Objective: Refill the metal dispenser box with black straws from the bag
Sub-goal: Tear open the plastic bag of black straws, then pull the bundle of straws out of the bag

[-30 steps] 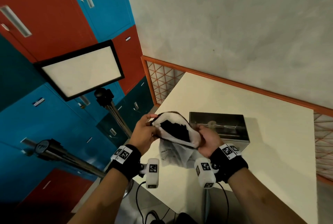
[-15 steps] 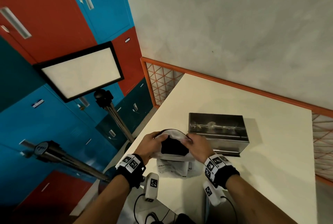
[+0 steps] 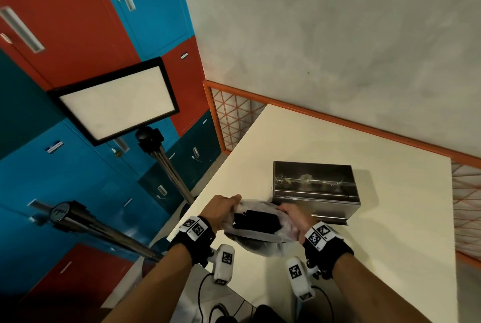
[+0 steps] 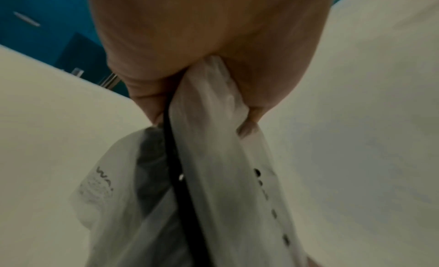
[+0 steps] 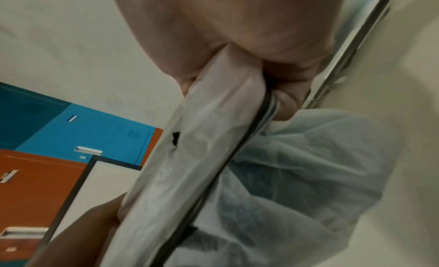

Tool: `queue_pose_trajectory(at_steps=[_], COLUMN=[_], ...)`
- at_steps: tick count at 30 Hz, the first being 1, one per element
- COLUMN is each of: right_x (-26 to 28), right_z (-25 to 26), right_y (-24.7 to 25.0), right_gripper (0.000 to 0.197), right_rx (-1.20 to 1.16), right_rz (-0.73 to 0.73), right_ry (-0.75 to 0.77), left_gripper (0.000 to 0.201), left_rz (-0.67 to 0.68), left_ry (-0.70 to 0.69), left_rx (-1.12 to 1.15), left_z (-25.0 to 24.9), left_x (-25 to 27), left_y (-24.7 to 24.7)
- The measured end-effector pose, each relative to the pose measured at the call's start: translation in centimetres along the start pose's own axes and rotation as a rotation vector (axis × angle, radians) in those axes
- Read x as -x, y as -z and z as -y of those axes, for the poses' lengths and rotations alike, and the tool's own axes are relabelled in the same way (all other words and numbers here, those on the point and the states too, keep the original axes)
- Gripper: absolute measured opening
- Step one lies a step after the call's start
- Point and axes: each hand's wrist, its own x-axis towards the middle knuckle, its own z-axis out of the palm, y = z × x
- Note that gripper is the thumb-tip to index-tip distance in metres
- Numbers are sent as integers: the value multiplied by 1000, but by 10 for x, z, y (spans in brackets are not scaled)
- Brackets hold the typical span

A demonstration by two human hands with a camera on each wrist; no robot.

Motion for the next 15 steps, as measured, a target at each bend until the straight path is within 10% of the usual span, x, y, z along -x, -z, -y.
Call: queue_pose_trajectory(at_steps=[7,15], right_x=[9,-30], right_z=[-4,-27], right_y=[1,8], right_gripper=[21,28], right_rx=[-16,171], right_rz=[-5,-4], right_ry=[-78,-26], left_gripper=[24,31], left_rz=[105,4], left_ry=[263,163], left_rx=[375,317], left_z=[15,15], left_x=[2,-2], left_y=[-15,-19])
